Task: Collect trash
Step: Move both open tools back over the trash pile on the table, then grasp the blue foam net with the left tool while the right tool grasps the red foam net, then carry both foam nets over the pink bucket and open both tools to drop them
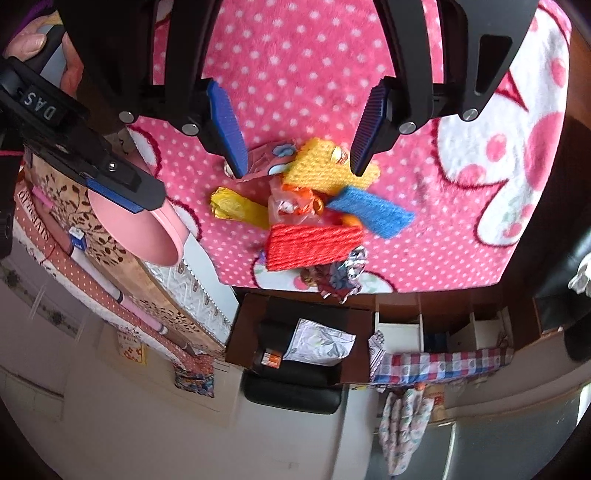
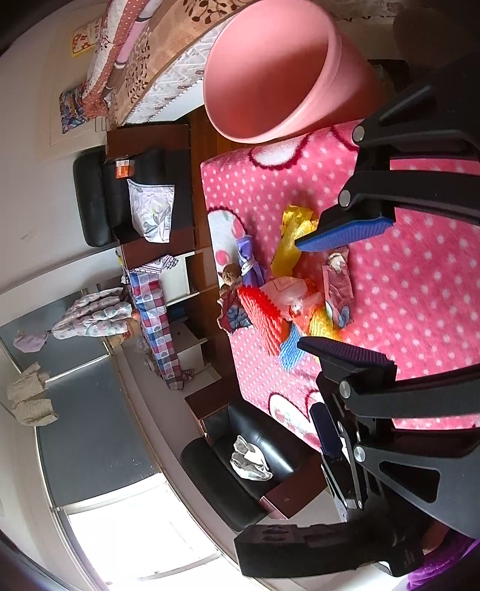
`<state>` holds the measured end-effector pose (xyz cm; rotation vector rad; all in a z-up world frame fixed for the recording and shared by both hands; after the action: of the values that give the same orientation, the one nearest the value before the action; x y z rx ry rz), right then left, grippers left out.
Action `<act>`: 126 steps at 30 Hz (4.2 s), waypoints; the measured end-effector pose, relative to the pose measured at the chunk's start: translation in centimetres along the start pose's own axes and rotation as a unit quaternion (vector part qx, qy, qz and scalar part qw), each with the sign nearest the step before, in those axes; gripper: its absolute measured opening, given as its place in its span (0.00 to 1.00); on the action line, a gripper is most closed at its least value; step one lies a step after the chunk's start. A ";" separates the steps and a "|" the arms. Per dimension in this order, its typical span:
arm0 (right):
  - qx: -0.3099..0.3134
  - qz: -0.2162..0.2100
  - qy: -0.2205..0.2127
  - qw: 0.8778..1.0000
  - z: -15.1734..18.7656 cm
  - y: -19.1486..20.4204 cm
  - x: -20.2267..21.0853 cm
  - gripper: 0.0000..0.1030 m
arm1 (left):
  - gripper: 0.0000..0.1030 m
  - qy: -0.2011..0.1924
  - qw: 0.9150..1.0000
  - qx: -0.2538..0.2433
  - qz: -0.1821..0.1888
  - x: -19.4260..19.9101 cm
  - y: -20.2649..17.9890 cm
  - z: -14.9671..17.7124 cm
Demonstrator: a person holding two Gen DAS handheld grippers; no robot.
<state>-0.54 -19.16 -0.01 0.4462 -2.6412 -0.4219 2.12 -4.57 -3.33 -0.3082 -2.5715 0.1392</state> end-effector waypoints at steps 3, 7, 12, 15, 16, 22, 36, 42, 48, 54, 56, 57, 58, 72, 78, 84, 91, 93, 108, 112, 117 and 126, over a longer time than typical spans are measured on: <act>-0.006 0.003 0.003 1.000 -0.1 -0.8 -0.8 0.47 | 0.55 -0.001 1.000 -0.008 0.005 -0.4 -0.3 -0.6; -0.016 0.006 0.007 1.000 -0.2 -1.7 -1.7 0.47 | 0.55 0.008 1.000 0.004 0.009 -1.0 0.4 -1.2; -0.020 0.018 0.007 1.000 -0.4 -2.9 -2.3 0.47 | 0.55 0.004 1.000 0.016 -0.002 -1.4 1.7 -1.8; -0.022 0.026 0.005 0.999 -0.6 -3.7 -2.6 0.47 | 0.55 0.001 1.000 0.023 -0.004 -1.4 2.3 -2.0; -0.025 0.028 0.006 0.999 -0.6 -4.1 -2.8 0.47 | 0.55 0.000 1.000 0.023 -0.005 -1.4 2.5 -2.0; -0.029 0.030 0.017 0.999 -0.7 -4.5 -4.0 0.47 | 0.55 -0.010 1.000 0.023 -0.002 -2.2 2.9 -3.2; -0.024 0.036 0.043 0.998 0.3 -4.5 -5.7 0.47 | 0.58 0.012 0.997 0.068 -0.025 -9.0 2.8 -5.2; -0.021 0.039 0.047 0.998 0.5 -5.0 -6.2 0.47 | 0.58 0.048 0.994 0.086 -0.050 -11.5 4.7 -3.0; -0.027 0.042 0.058 0.997 0.9 -5.4 -6.6 0.47 | 0.47 0.053 0.994 0.097 -0.025 -11.5 4.9 -2.5; -0.023 0.042 0.062 0.997 1.0 -5.2 -6.9 0.47 | 0.10 0.065 0.994 0.085 -0.010 -11.5 4.4 -1.7; -0.023 0.043 0.064 0.997 1.2 -5.2 -7.0 0.47 | 0.05 0.067 0.994 0.082 -0.007 -11.4 4.3 -1.4; -0.023 0.043 0.065 0.997 1.2 -5.2 -7.0 0.47 | 0.05 0.066 0.994 0.082 -0.007 -11.3 4.3 -1.3; -0.023 0.043 0.066 0.997 1.2 -5.1 -6.9 0.47 | 0.04 0.064 0.995 0.082 -0.006 -11.1 4.3 -1.3; -0.041 -0.056 0.082 0.994 -0.3 -0.9 -8.6 0.47 | 0.04 0.053 0.994 0.094 0.005 -8.7 5.7 -1.1; -0.039 -0.061 0.102 0.992 0.1 0.7 -10.3 0.27 | 0.04 0.050 0.994 0.099 0.010 -8.7 5.9 -1.1; -0.056 -0.065 0.091 0.992 -0.5 0.1 -9.4 0.12 | 0.26 0.044 0.994 0.104 0.004 -7.6 6.8 -0.8; -0.057 -0.063 0.055 0.995 -2.6 -0.7 -7.7 0.12 | 0.46 0.038 0.990 0.129 -0.029 -6.6 9.4 -0.7; -0.055 -0.060 0.044 0.996 -3.2 -0.9 -7.2 0.12 | 0.46 0.045 0.987 0.148 -0.041 -7.2 10.3 -0.6; -0.056 -0.036 0.032 0.997 -3.3 -2.5 -6.1 0.12 | 0.07 0.091 0.976 0.186 -0.064 -11.5 11.1 0.1; -0.059 -0.034 0.029 0.997 -3.4 -2.6 -5.9 0.12 | 0.06 0.073 0.980 0.165 -0.078 -9.6 11.3 -0.2; -0.061 -0.033 0.021 0.997 -3.6 -2.7 -5.2 0.12 | 0.06 0.038 0.986 0.144 -0.079 -6.2 10.7 -1.7; -0.068 -0.016 -0.007 0.998 -4.5 -4.0 -2.9 0.12 | 0.06 -0.014 0.992 0.120 -0.019 -2.4 6.7 -5.2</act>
<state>4.97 -22.67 1.42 0.4433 -2.6003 -0.6131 8.14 1.53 -1.20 -0.1677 -2.5522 0.4387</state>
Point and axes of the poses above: each gripper's, at about its wrist camera, not at the fingertips, and x roughly against the way its jaws point, y to its left, z to its underside, the point moved 4 cm from there along -x, roughly the way its jaws point, and after that the axes turned 12 degrees about -y, right-handed, at the moved point
